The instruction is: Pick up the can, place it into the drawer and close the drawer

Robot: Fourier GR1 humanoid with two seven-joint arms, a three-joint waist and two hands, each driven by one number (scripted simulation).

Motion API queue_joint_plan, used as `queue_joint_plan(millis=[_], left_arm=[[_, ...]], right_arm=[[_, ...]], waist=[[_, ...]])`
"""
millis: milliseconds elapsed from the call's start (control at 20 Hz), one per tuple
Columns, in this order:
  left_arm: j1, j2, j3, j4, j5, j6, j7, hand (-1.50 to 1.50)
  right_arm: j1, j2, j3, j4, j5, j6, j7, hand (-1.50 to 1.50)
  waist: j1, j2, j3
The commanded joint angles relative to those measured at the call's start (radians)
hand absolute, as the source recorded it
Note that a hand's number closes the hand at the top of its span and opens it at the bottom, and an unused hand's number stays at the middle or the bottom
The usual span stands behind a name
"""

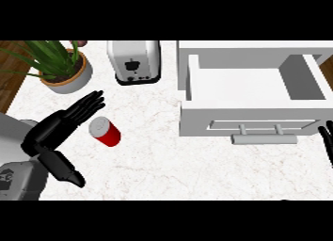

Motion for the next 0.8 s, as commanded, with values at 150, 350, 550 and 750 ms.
queue_joint_plan(millis=[150,350,550,750], left_arm=[[-0.078,0.015,0.015,0.252,-0.162,0.014,-0.214,-1.50],[-0.114,0.059,0.044,0.340,-0.167,-0.010,-0.258,-1.50],[-0.075,0.081,0.021,0.408,-0.245,-0.012,-0.417,-1.50],[-0.225,0.049,0.010,0.585,-0.294,0.060,-0.432,-1.50]], right_arm=[[-0.015,-0.023,-0.048,0.027,-0.035,0.042,-0.009,-1.50],[-0.048,-0.034,-0.056,0.065,-0.024,0.052,-0.002,-1.50],[0.005,0.068,0.066,-0.027,0.081,-0.011,0.008,-1.50],[-0.059,0.006,-0.029,0.066,0.022,0.023,-0.015,-1.50]], waist=[[-0.005,0.002,0.000],[-0.003,0.001,0.000],[-0.002,0.001,0.000],[-0.008,0.002,0.000]])
